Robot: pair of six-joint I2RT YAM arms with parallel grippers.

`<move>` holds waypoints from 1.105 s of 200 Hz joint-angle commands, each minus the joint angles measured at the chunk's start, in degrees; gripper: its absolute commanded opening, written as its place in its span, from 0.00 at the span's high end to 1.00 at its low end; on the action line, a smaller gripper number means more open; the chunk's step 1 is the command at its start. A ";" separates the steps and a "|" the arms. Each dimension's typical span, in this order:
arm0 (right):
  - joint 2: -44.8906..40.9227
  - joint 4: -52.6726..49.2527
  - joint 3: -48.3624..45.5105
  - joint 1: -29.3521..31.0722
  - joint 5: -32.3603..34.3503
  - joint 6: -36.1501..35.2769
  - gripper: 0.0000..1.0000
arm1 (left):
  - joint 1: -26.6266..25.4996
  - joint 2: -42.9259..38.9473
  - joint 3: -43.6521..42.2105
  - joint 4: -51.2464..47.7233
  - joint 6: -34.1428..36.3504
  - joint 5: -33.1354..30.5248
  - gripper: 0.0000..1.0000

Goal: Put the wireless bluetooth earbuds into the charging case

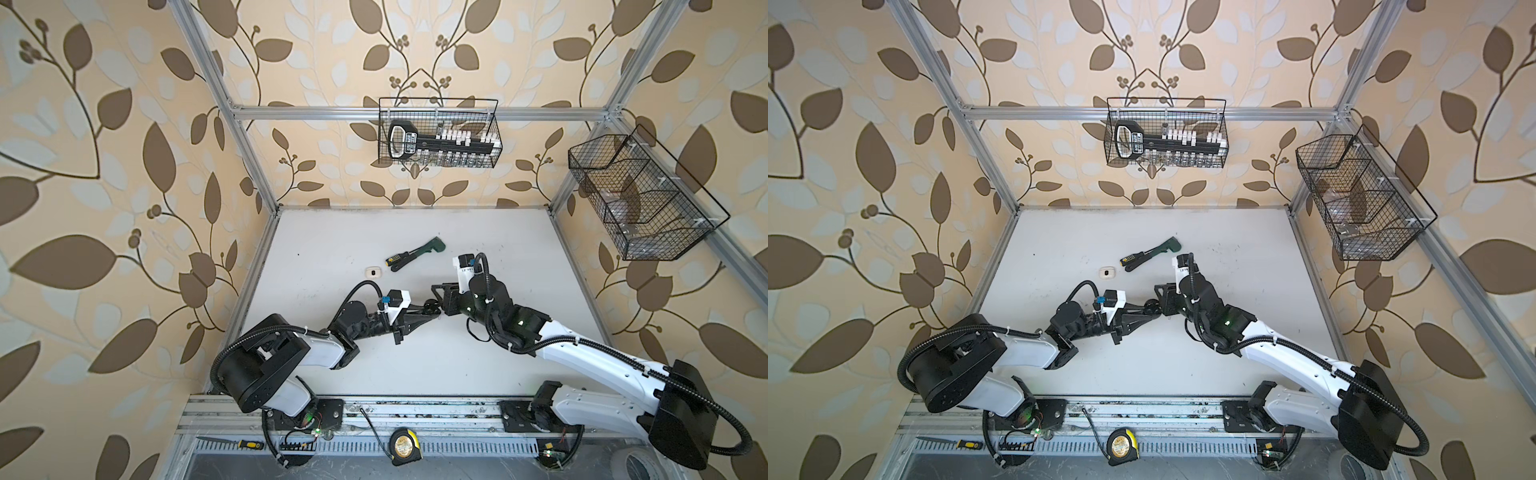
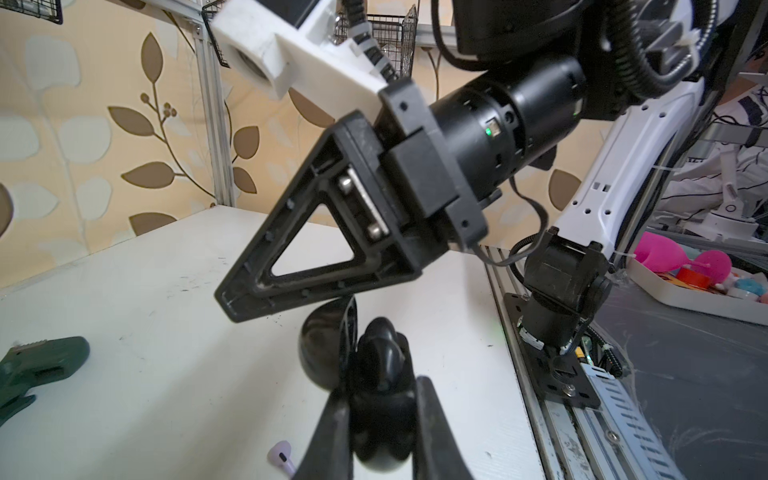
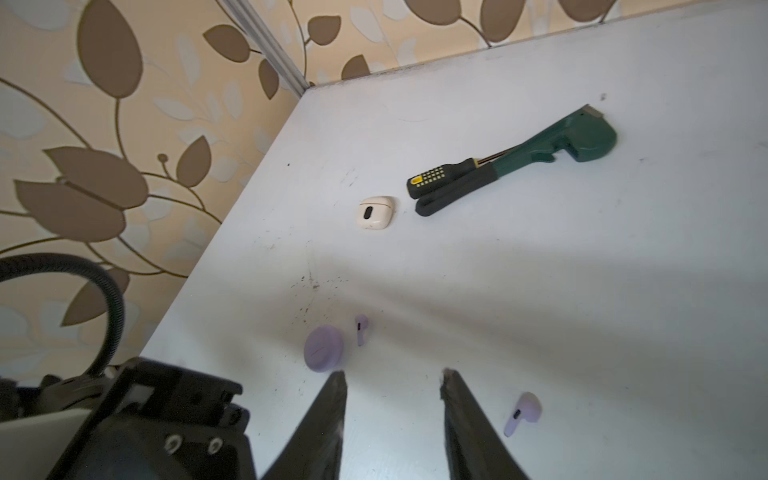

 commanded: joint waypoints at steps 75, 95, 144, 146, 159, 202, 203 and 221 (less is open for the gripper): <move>2.96 1.85 1.52 2.82 -10.87 0.37 0.80 | -0.29 -5.73 -2.77 4.03 5.24 -10.21 1.00; 4.99 1.53 2.71 3.15 -14.32 1.57 0.83 | -0.29 -6.25 -3.39 3.25 9.00 -10.66 1.00; 9.97 -6.46 7.67 2.91 -12.58 1.23 0.83 | -0.29 -8.94 -3.03 -6.78 21.09 -11.62 1.00; 10.09 -6.79 7.82 2.87 -12.42 1.22 0.83 | -0.29 -9.14 -3.05 -6.96 21.40 -12.05 1.00; 10.84 -8.19 8.57 2.60 -11.78 1.07 0.82 | -0.29 -10.53 -3.75 -7.48 22.75 -13.75 1.00; 15.66 -12.21 12.10 2.47 -12.33 -0.03 0.81 | -0.29 -13.83 -4.58 -9.61 24.61 -16.16 1.00; 15.85 -12.30 12.30 2.47 -12.34 -0.11 0.81 | -0.29 -13.86 -4.62 -9.52 24.65 -16.18 1.00; 18.89 -14.86 14.46 2.23 -13.29 -0.58 0.82 | -0.29 -13.85 -4.94 -9.16 25.20 -16.25 1.00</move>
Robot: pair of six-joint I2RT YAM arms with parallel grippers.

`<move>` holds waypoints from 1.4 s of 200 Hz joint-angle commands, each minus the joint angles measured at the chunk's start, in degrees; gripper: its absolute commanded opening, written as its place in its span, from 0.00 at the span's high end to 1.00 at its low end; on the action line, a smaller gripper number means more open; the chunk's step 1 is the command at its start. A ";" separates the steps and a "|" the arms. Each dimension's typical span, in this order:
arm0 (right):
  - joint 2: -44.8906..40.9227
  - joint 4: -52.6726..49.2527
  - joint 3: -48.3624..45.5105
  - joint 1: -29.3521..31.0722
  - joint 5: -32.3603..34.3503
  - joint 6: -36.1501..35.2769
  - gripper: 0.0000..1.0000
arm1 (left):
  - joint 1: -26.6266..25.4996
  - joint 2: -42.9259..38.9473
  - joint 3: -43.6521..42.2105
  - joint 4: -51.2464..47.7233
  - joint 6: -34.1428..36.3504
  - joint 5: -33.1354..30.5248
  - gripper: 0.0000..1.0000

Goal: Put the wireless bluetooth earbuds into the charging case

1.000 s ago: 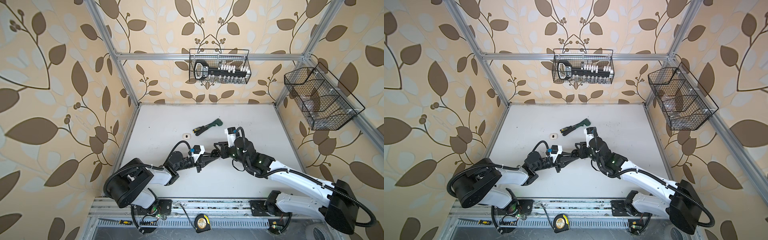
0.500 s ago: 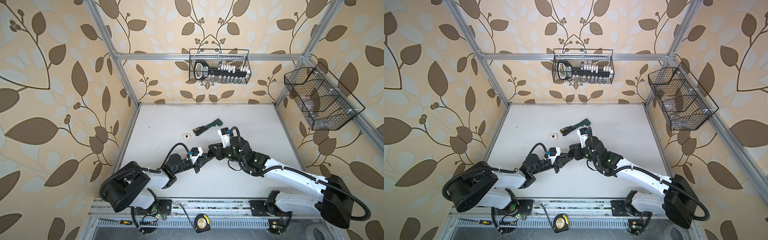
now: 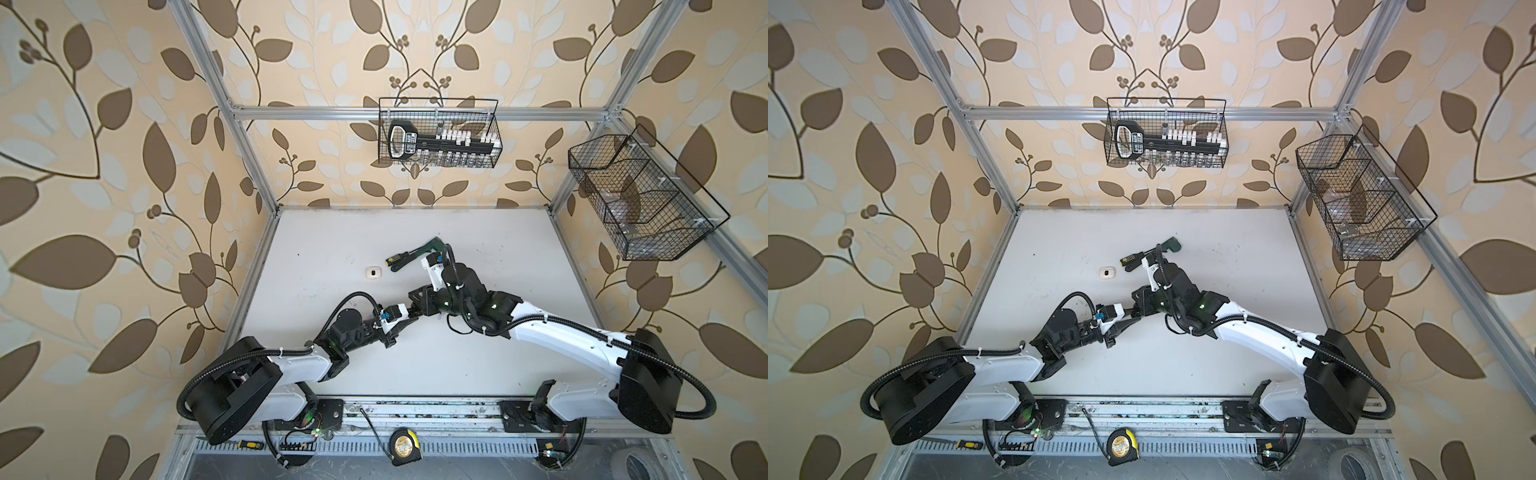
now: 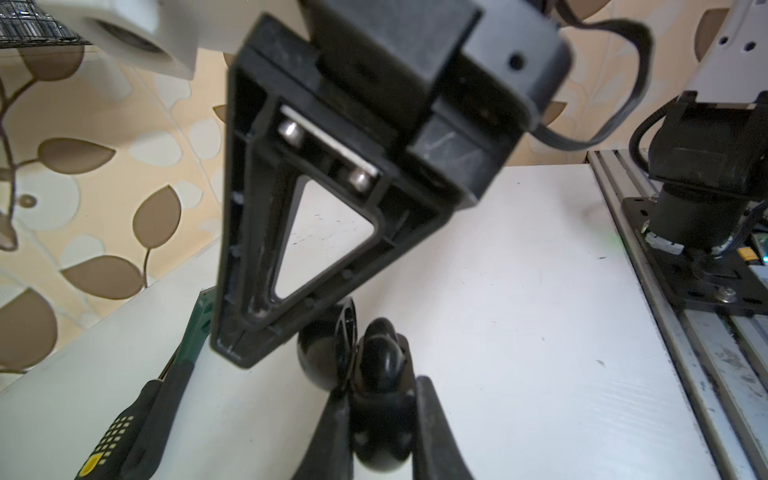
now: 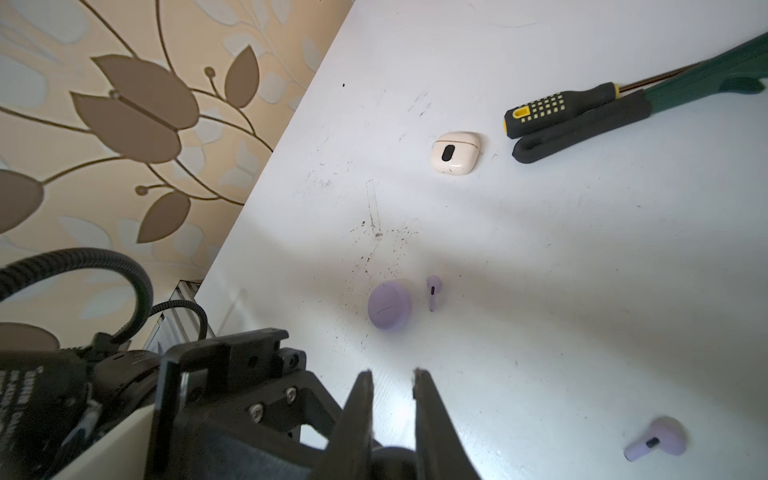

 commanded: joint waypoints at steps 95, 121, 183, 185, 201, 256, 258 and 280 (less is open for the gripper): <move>6.39 -10.58 -1.44 -1.39 -9.02 -1.67 0.83 | -0.29 -2.17 0.00 8.03 2.97 -8.72 1.00; 2.98 -9.99 -2.87 -0.99 -7.71 -0.32 0.83 | -0.29 -2.69 -0.08 7.69 1.74 -9.56 1.00; -9.17 -13.15 0.42 -6.06 4.44 0.92 0.78 | -0.29 -3.61 4.11 -0.59 -10.89 -14.60 1.00; -9.74 -13.08 0.37 -6.31 5.11 0.93 0.77 | -0.29 -3.61 4.28 -0.91 -11.60 -14.94 1.00; -14.09 -11.67 -1.27 -7.61 10.55 0.87 0.69 | -0.29 -3.00 6.23 -3.76 -17.65 -18.57 1.00; -27.23 0.87 -16.23 -8.59 22.74 -1.19 0.57 | -0.29 -1.46 18.60 -27.46 -43.57 -29.57 1.00; -27.44 0.84 -16.32 -8.57 23.09 -1.40 0.57 | -0.29 -1.36 19.28 -28.96 -44.75 -30.00 1.00; -27.98 0.63 -17.41 -8.59 25.81 -1.65 0.57 | -0.20 1.41 24.63 -39.84 -52.73 -28.08 1.00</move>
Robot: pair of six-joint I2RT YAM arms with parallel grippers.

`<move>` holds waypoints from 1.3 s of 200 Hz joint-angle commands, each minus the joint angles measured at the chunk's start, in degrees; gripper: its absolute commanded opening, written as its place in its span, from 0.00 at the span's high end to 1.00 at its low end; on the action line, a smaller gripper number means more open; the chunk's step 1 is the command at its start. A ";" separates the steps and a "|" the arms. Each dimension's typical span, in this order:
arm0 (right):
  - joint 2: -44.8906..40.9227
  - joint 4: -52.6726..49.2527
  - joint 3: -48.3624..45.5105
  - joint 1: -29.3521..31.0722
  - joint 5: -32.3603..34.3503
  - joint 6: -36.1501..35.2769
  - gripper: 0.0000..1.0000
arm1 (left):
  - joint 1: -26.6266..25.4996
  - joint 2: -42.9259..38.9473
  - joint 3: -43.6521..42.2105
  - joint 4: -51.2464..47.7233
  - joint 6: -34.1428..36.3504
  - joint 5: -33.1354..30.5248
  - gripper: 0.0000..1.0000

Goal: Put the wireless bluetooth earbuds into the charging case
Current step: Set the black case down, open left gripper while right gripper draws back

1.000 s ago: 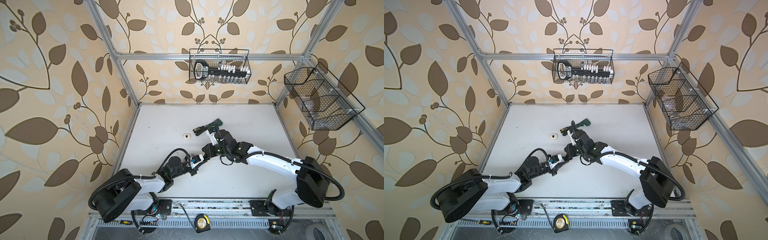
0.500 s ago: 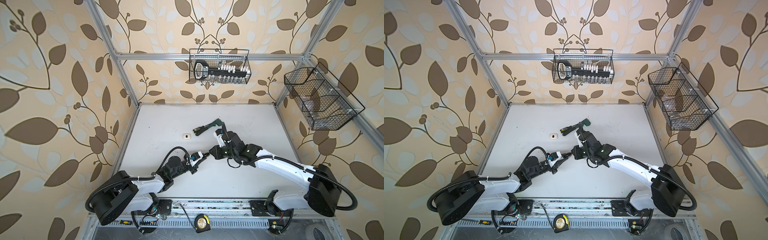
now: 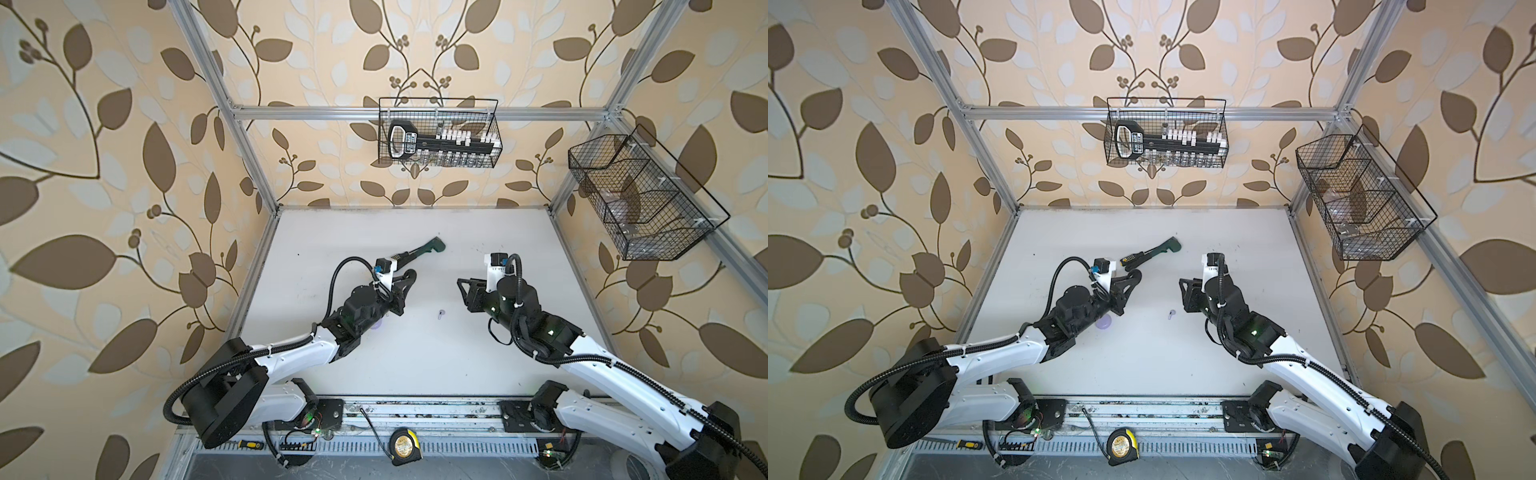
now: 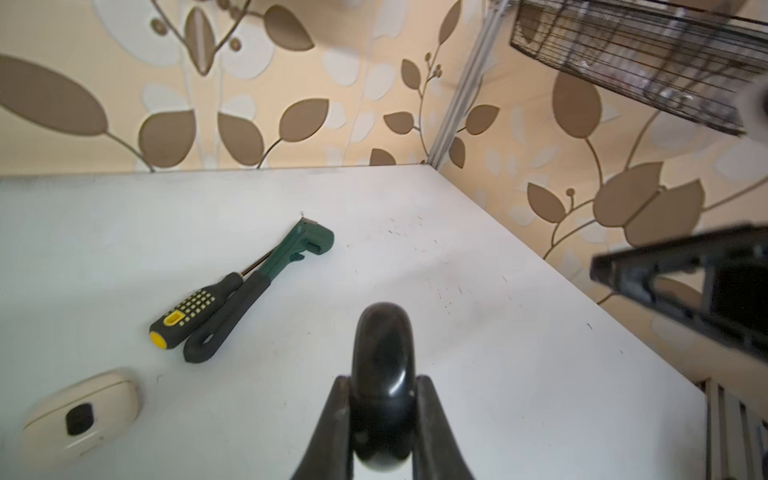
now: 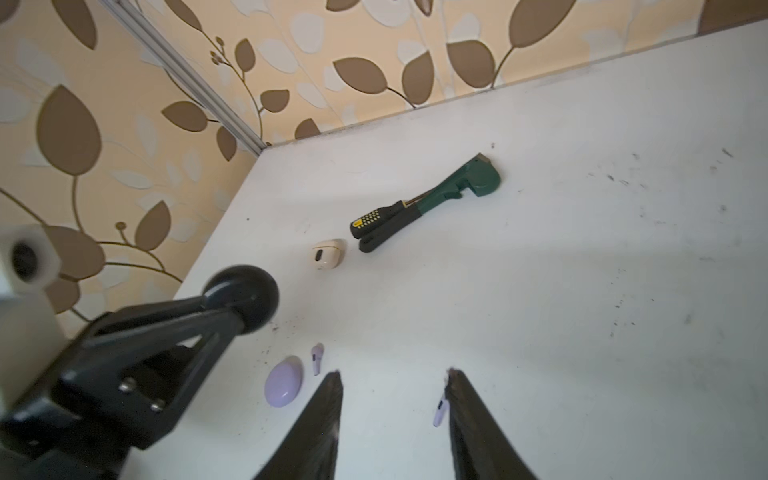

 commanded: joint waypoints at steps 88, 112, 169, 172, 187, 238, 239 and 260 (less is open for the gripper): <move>4.59 4.03 -0.90 -0.13 5.21 -1.66 0.56 | 0.74 19.02 12.46 -12.06 -19.26 14.63 1.00; 5.08 3.76 -0.31 -0.13 4.31 -1.78 0.56 | 0.90 23.44 15.03 -13.65 -20.61 16.74 1.00; 6.86 3.33 0.34 -0.05 3.13 -1.62 0.55 | 2.38 29.40 16.61 -13.09 -24.16 19.15 1.00; 6.92 3.28 0.35 -0.10 3.09 -1.66 0.55 | 2.52 29.64 16.67 -13.22 -24.36 19.10 1.00; 7.23 3.25 0.59 -0.08 2.31 -1.56 0.55 | 3.64 31.13 16.70 -12.80 -26.06 20.22 1.00; 6.42 3.17 0.50 -0.08 1.88 -1.59 0.55 | 5.57 33.37 15.70 -10.62 -28.74 21.42 1.00; 6.41 3.17 0.47 -0.11 1.91 -1.60 0.55 | 5.48 33.30 15.75 -10.69 -28.68 21.39 1.00; 5.78 3.10 0.28 -0.13 2.90 -1.77 0.54 | 5.60 32.33 16.06 -13.24 -27.50 19.70 0.87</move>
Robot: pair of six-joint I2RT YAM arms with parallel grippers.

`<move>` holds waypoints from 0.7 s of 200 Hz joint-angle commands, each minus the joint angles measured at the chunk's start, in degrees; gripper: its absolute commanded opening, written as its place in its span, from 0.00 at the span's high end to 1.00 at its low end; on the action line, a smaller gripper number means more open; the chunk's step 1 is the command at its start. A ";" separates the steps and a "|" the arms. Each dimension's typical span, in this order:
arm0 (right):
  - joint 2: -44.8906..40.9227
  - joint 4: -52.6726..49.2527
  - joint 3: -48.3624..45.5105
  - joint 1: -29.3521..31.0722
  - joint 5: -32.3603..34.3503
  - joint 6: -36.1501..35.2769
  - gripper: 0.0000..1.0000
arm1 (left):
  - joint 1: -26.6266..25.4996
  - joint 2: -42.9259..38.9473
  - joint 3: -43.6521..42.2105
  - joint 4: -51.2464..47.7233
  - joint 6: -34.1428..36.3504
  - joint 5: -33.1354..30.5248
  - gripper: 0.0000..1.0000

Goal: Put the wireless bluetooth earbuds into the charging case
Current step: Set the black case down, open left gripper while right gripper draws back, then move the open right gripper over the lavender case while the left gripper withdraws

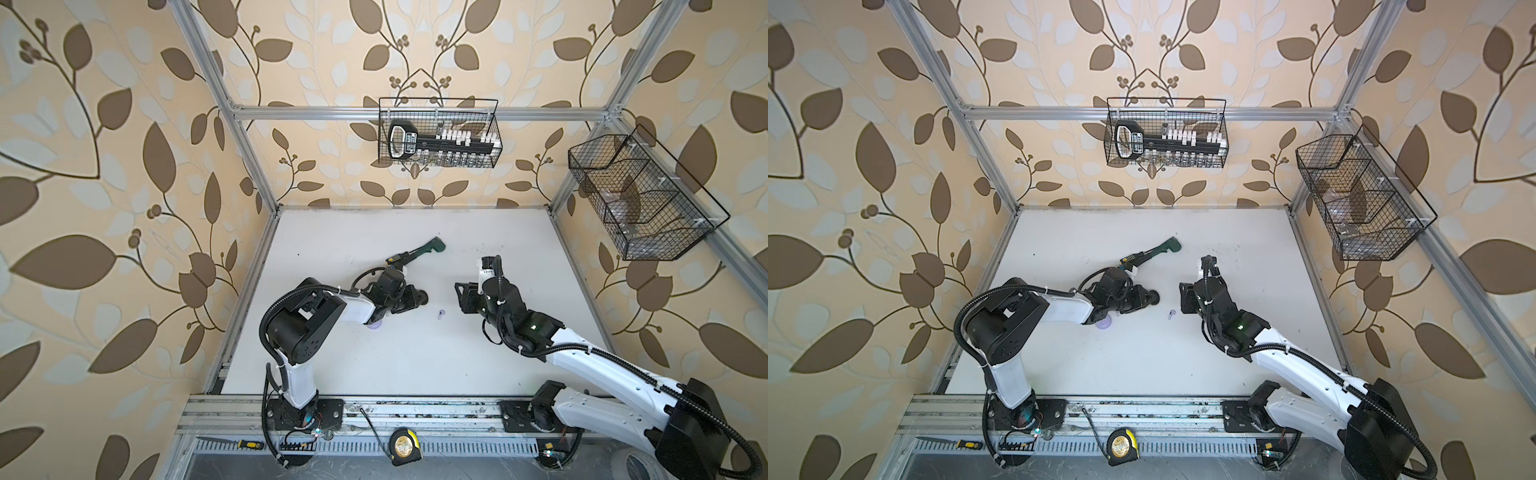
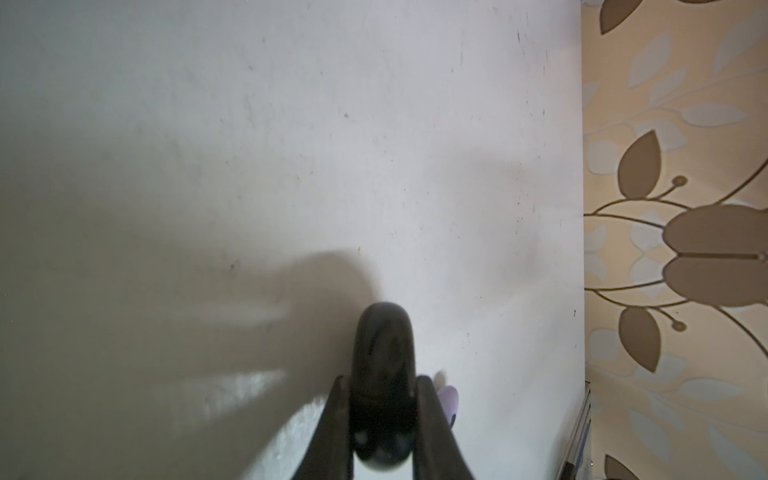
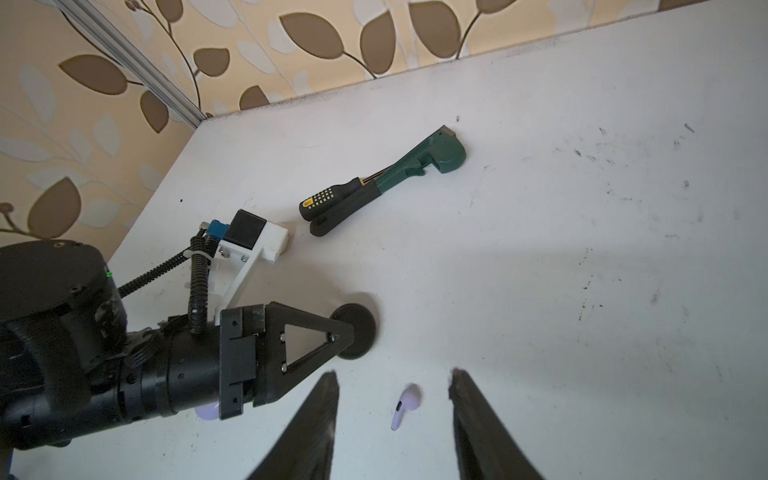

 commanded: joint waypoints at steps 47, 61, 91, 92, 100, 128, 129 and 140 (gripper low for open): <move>-1.94 -0.21 1.30 0.01 0.91 -1.44 0.51 | 1.04 -4.06 0.69 -6.73 3.05 -4.09 0.50; -2.28 0.73 0.92 0.21 -0.17 -1.87 0.51 | 1.71 -5.85 0.15 -7.02 4.02 -5.00 0.43; -3.16 3.44 -0.19 2.17 0.25 -4.04 0.49 | 3.39 -11.30 -0.92 -10.76 7.61 -10.10 0.26; -3.20 3.57 -0.19 2.21 0.24 -4.16 0.49 | 3.49 -11.55 -0.97 -10.91 7.76 -10.31 0.26; -3.15 4.24 -0.19 3.09 0.32 -5.15 0.49 | 3.87 -13.56 -1.55 -11.63 8.61 -11.96 0.24; -2.66 7.56 -0.78 7.03 0.93 -8.81 0.49 | 4.20 -21.70 -4.18 -13.89 11.46 -18.93 0.21; -2.64 7.83 -0.83 7.15 0.76 -8.87 0.50 | 4.20 -21.76 -4.31 -14.01 11.53 -19.35 0.21; -2.31 10.59 -1.65 8.21 -1.42 -10.69 0.50 | 4.26 -26.44 -5.75 -14.51 12.12 -23.64 0.19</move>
